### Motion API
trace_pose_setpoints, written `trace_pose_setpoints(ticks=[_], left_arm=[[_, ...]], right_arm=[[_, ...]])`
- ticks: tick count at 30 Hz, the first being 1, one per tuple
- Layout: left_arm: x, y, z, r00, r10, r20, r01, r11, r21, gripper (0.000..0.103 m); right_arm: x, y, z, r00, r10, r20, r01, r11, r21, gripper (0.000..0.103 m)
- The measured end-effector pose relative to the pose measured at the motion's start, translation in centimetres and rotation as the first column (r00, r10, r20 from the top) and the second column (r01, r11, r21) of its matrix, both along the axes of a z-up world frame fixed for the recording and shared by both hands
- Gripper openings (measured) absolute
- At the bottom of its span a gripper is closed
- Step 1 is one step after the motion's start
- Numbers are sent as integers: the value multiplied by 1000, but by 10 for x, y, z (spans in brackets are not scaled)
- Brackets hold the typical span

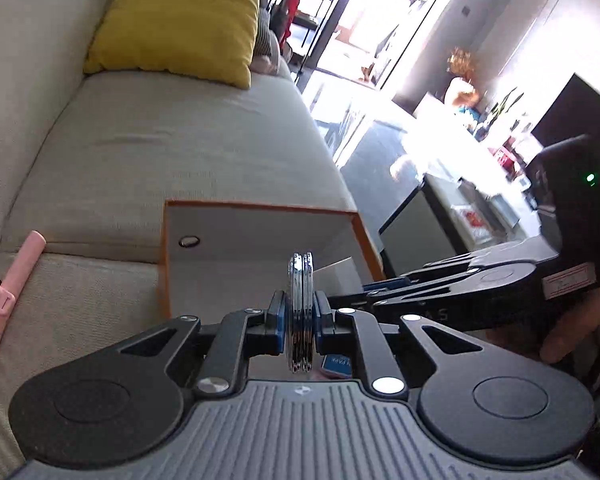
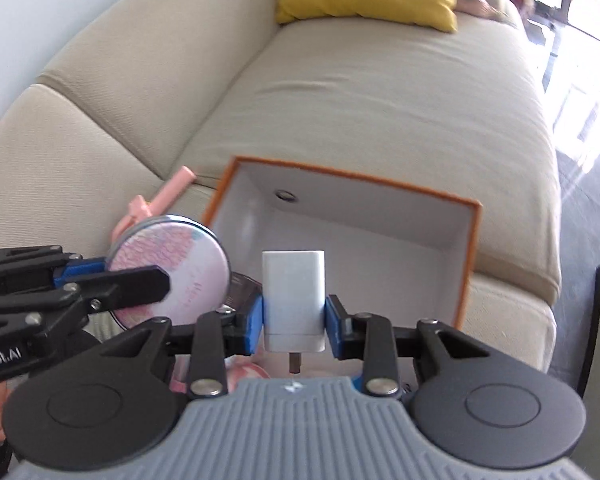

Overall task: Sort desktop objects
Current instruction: 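Carry the compact mirror and white charger over the orange box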

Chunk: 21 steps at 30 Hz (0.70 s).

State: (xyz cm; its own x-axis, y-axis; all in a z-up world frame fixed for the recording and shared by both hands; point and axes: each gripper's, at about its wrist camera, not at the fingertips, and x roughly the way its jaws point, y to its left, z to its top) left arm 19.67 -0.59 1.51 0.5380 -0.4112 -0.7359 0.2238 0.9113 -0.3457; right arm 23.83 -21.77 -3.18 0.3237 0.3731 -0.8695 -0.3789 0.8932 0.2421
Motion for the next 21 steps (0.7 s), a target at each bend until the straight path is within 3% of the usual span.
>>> trace_pose_setpoints(ticks=[5, 10, 21], left_arm=[[19, -42, -35, 992, -62, -107, 76, 987, 141, 14], [35, -62, -57, 974, -93, -206, 138, 967, 215, 14], [49, -87, -87, 924, -153, -350, 262, 921, 288, 14]], right_arm=[[6, -28, -19, 999, -42, -26, 42, 999, 3, 34], [20, -31, -48, 997, -47, -54, 48, 999, 13, 34], [31, -24, -53, 1000, -13, -21, 14, 999, 49, 34]])
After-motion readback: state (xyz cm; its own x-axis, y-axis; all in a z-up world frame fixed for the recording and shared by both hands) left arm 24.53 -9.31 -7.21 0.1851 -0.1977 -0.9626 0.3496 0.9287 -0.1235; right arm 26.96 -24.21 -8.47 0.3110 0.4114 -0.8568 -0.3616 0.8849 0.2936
